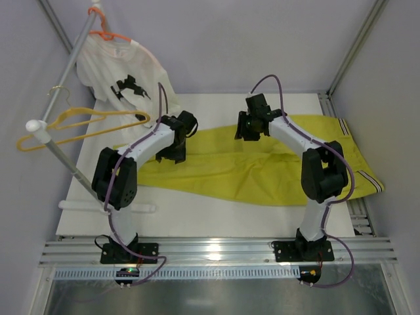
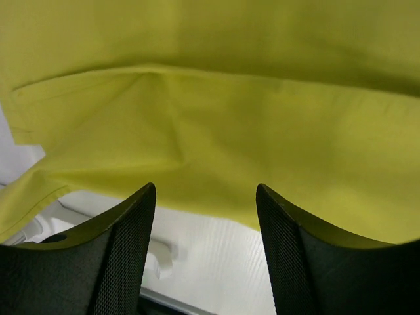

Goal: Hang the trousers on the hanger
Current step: Fold the trousers

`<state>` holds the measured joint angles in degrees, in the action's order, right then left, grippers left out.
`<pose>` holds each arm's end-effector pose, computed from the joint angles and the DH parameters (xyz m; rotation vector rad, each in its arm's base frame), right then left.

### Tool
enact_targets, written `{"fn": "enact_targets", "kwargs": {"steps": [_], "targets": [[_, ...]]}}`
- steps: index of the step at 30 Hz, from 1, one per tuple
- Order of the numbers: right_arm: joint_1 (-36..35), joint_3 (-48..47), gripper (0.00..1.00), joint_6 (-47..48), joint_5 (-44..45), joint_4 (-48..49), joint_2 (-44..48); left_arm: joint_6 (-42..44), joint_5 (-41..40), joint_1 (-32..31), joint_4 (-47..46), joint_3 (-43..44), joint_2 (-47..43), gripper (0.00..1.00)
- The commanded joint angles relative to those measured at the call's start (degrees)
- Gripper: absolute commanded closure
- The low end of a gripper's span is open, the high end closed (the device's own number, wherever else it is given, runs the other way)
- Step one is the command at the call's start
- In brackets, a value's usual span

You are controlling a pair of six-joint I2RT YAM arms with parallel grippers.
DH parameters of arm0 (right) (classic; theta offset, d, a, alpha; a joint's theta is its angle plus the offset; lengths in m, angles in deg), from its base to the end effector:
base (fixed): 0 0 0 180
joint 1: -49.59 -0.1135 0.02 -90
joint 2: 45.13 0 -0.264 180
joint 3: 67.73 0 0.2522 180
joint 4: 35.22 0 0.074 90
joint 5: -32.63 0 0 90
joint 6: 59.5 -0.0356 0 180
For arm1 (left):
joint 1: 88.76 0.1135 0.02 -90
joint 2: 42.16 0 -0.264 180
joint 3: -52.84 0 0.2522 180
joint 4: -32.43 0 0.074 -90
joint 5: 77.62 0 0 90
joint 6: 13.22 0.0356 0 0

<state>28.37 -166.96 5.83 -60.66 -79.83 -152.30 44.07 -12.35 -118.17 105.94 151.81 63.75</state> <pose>0.3855 0.1519 0.2439 0.0516 2.5316 0.4016 0.3212 -0.1640 0.2321 -0.1296 2.7484 0.3981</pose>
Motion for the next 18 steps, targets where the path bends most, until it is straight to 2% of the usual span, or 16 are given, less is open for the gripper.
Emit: {"fn": "enact_targets", "kwargs": {"steps": [1,3,7,10,14,18], "targets": [[-0.1,-0.9,0.53,0.3,-2.0,2.4,-2.4,-1.7,-3.8,1.2,-3.1,3.9,5.1,0.38],[0.0,0.0,0.53,0.4,-2.2,3.4,-2.6,-1.1,-4.3,1.1,-6.9,4.0,5.0,0.42],[0.0,0.7,0.53,1.2,-1.7,3.4,-2.7,1.6,-3.7,0.6,-11.1,7.1,4.7,0.42],[0.5,-1.2,0.53,1.3,0.6,1.6,-2.7,3.5,-1.0,-0.4,-9.0,14.1,7.3,0.42],[3.7,-3.8,0.53,0.2,3.1,-1.5,-1.6,3.5,-0.5,-1.3,-7.2,18.4,11.8,0.41],[9.2,-1.1,0.45,0.1,7.9,-2.5,-0.9,2.9,-2.0,-1.0,-6.7,18.9,16.7,0.40]]}}
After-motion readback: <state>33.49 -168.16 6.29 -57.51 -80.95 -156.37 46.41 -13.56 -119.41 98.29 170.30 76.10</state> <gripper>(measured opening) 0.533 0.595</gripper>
